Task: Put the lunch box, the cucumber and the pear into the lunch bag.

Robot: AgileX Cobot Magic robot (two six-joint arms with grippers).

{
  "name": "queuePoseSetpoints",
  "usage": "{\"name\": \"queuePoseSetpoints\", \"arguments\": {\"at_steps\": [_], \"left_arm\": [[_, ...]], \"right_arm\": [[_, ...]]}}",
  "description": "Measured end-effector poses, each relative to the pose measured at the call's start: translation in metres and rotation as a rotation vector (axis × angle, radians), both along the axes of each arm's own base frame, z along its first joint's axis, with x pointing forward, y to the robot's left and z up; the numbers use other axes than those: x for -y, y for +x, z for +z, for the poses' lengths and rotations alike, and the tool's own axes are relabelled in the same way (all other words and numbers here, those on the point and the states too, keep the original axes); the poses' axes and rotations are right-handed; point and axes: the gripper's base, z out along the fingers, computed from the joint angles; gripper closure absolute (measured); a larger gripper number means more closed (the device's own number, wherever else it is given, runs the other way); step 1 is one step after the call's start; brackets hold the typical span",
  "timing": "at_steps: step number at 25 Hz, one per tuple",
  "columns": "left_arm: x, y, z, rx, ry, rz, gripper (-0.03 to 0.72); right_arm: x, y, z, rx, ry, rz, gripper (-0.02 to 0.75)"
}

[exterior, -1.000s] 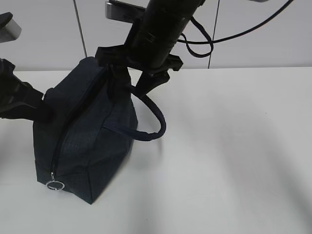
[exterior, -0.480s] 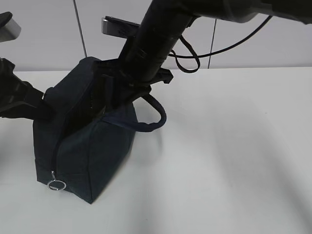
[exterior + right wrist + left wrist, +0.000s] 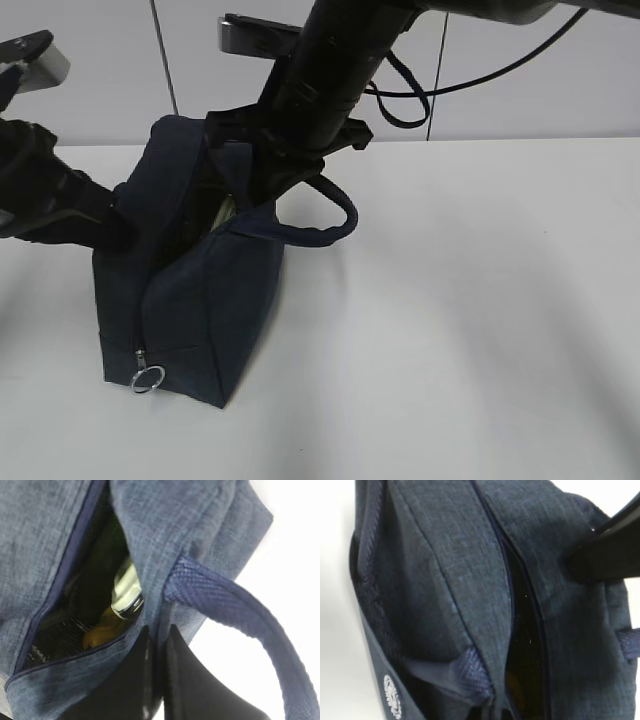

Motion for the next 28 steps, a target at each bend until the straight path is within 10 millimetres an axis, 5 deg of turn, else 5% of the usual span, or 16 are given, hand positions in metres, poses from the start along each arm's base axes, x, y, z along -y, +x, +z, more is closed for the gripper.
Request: {"name": "queuePoseSetpoints", "arguments": {"at_steps": [10,18,22,24,25,28], "left_arm": [[0.052,0.027,0.001,0.002,-0.027,-0.118,0.687],[0.062,0.028,-0.003,-0.009,-0.038,-0.133,0.667],[0.062,0.028,-0.001,0.007,-0.046,-0.131,0.487],[0.062,0.027,0.002,0.017,-0.050,-0.133,0.387],[0.061,0.026,0.005,0.030,-0.051,-0.136,0.354],[0.058,0.022,0.021,0.103,-0.060,-0.138,0.320]], "right_arm": [[0.075,-0.022,-0.002,-0.002,0.009,-0.093,0.727],[0.089,-0.026,-0.002,0.018,0.036,-0.090,0.719],[0.086,-0.028,0.002,0.035,0.066,-0.056,0.528],[0.087,-0.030,0.008,0.056,0.072,-0.041,0.528],[0.088,-0.031,0.012,0.070,0.073,-0.033,0.342],[0.091,-0.039,0.031,0.141,0.087,-0.014,0.279]]}}
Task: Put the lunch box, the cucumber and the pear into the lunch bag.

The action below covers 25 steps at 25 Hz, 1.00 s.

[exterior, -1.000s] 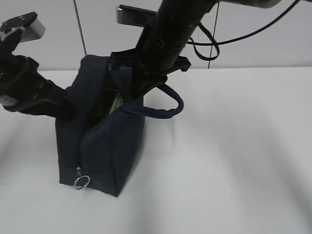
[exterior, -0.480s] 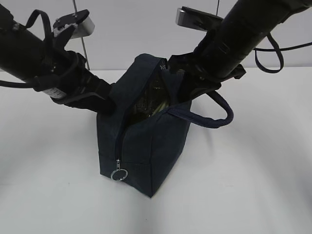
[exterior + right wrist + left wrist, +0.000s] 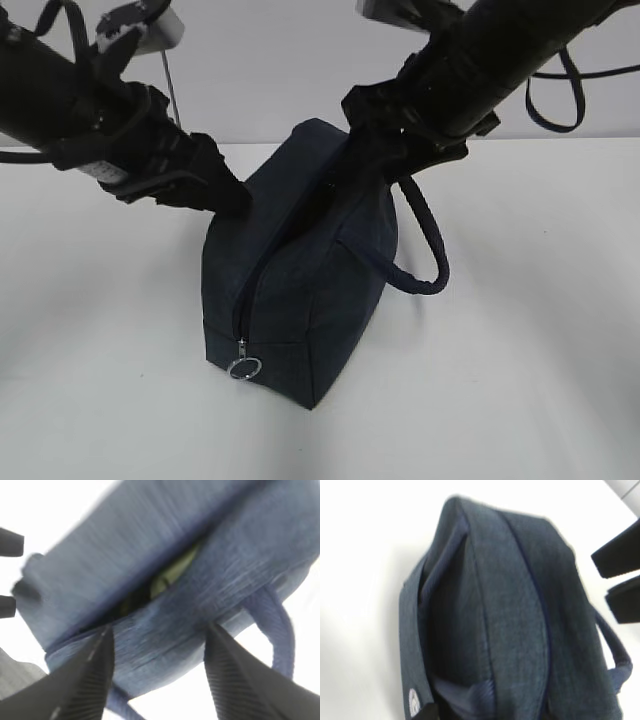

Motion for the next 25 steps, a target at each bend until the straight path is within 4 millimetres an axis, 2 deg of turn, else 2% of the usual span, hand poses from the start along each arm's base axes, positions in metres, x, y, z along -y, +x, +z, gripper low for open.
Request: {"name": "queuePoseSetpoints", "arguments": {"at_steps": [5,8,10,13,17,22,25], "left_arm": [[-0.004,-0.009,0.022,0.104,-0.016,-0.016,0.317],[-0.008,-0.015,0.029,0.162,-0.020,-0.014,0.317],[-0.013,-0.024,0.025,0.197,-0.031,0.005,0.317],[-0.022,-0.041,0.014,0.264,-0.057,0.034,0.317],[-0.031,-0.065,0.000,0.349,-0.066,0.005,0.317],[-0.039,-0.084,-0.009,0.383,-0.078,0.008,0.317],[-0.041,-0.089,-0.006,0.399,-0.084,0.010,0.326]], "right_arm": [[0.010,-0.024,0.037,0.162,0.053,-0.008,0.262],[0.018,-0.046,0.036,0.220,0.070,-0.032,0.263],[0.022,-0.063,0.031,0.283,0.074,-0.045,0.265],[0.020,-0.094,0.014,0.405,0.063,-0.024,0.297],[0.002,-0.141,-0.022,0.512,0.059,0.079,0.347],[-0.016,-0.183,-0.071,0.545,0.073,0.138,0.379],[-0.025,-0.197,-0.092,0.576,0.060,0.166,0.380]]}}
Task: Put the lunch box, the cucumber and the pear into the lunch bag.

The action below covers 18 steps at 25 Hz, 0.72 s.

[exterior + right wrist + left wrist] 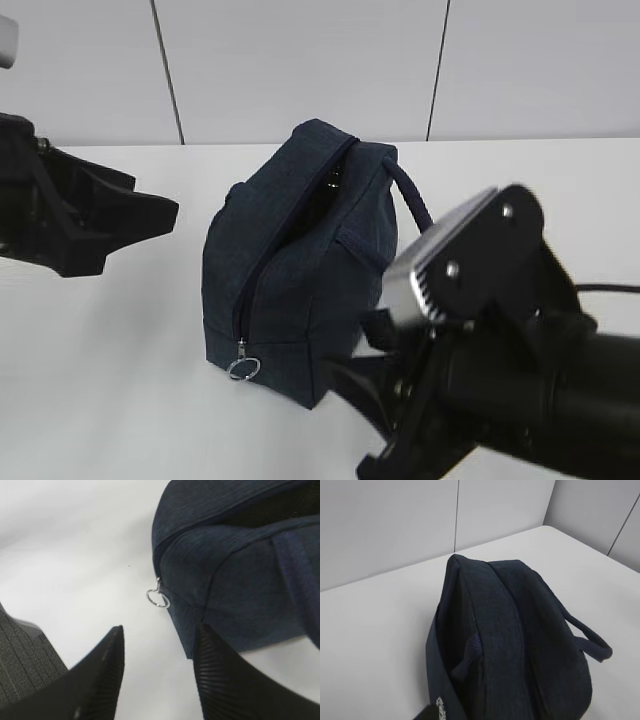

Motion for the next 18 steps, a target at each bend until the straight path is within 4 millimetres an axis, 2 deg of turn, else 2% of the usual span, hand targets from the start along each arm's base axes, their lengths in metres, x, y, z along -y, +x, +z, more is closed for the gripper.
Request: {"name": "queuePoseSetpoints", "arguments": {"at_steps": [3,8,14,18], "left_arm": [[0.000,-0.001,0.002,0.006,-0.009,0.003,0.339],[0.000,-0.001,0.002,0.006,-0.010,0.002,0.344],[0.000,-0.002,0.002,0.002,-0.010,-0.005,0.346],[0.000,-0.002,0.002,0.002,-0.010,-0.006,0.346]], "right_arm": [[-0.011,0.000,-0.018,0.003,-0.040,0.003,0.381],[-0.026,0.014,-0.054,-0.013,-0.087,-0.056,0.381],[-0.052,0.025,-0.072,-0.005,0.004,-0.022,0.382],[-0.063,0.031,-0.089,-0.015,0.010,-0.029,0.383]]}}
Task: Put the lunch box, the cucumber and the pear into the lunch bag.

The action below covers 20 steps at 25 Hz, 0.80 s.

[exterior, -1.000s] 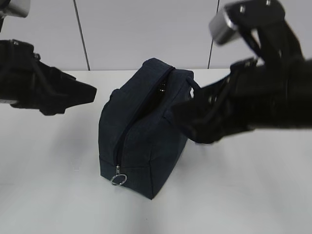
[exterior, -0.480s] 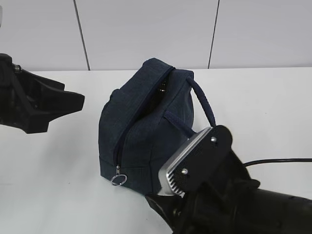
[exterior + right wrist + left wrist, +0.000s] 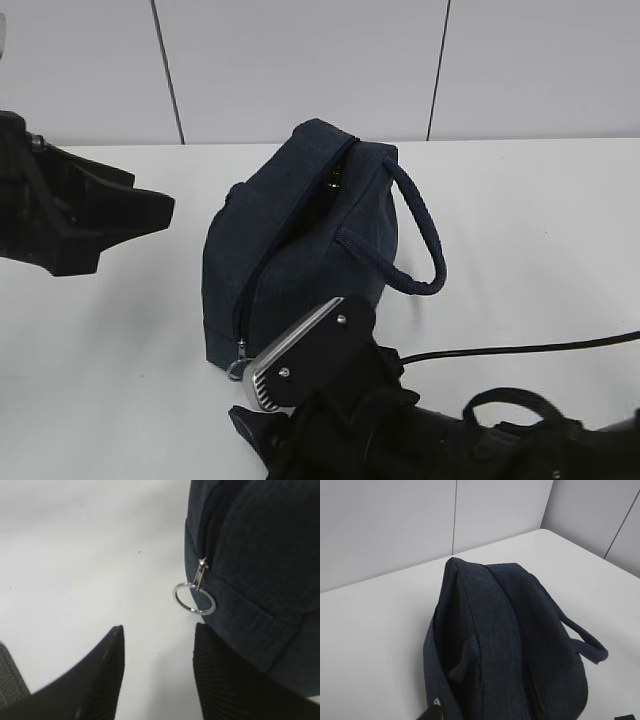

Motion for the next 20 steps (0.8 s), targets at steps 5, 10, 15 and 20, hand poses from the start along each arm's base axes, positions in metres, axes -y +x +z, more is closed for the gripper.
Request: {"name": "queuePoseSetpoints", "arguments": {"at_steps": [5,10,15,20], "left_arm": [[0.000,0.000,0.000,0.000,0.000,0.000,0.346],[0.000,0.000,0.000,0.000,0.000,0.000,0.346],[0.000,0.000,0.000,0.000,0.000,0.000,0.346],[0.000,0.000,0.000,0.000,0.000,0.000,0.346]], "right_arm": [[-0.009,0.008,-0.020,-0.013,-0.021,-0.021,0.383],[-0.014,0.017,-0.030,-0.033,0.004,-0.116,0.383],[-0.021,0.024,-0.032,-0.033,0.021,-0.141,0.383],[-0.031,0.030,-0.034,-0.027,0.034,-0.142,0.383]]}}
